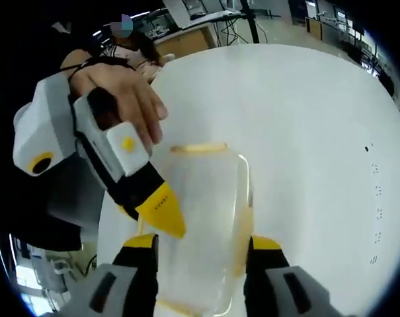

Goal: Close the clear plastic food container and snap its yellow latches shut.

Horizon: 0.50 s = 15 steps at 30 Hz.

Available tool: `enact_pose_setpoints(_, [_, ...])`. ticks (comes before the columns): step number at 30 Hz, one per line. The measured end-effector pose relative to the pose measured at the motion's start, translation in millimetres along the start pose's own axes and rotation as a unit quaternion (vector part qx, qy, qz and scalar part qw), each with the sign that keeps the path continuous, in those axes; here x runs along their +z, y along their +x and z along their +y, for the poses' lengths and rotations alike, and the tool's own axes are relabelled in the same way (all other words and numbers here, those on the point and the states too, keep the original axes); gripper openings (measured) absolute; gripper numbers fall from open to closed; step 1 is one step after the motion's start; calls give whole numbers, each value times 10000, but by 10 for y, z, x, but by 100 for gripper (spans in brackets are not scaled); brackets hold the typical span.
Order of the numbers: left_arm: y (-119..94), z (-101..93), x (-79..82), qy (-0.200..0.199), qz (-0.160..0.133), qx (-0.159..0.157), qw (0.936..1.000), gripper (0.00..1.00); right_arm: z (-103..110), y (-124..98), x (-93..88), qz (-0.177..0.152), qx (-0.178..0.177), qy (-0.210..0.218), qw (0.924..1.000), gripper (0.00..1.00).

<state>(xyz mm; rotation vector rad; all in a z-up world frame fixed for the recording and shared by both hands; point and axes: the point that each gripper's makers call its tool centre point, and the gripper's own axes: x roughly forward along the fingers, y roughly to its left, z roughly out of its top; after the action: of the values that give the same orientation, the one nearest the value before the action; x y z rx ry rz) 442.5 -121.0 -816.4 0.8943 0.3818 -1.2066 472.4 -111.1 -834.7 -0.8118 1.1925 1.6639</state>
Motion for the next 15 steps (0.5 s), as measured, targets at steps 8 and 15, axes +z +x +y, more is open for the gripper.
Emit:
enact_pose_setpoints(8, [12, -149, 60, 419, -109, -250, 9988, 36, 60, 18, 36, -17, 157, 18, 9999, 52])
enact_pose_setpoints(15, [-119, -209, 56, -25, 99, -501, 9987, 41, 42, -155, 203, -99, -216, -268, 9994, 54])
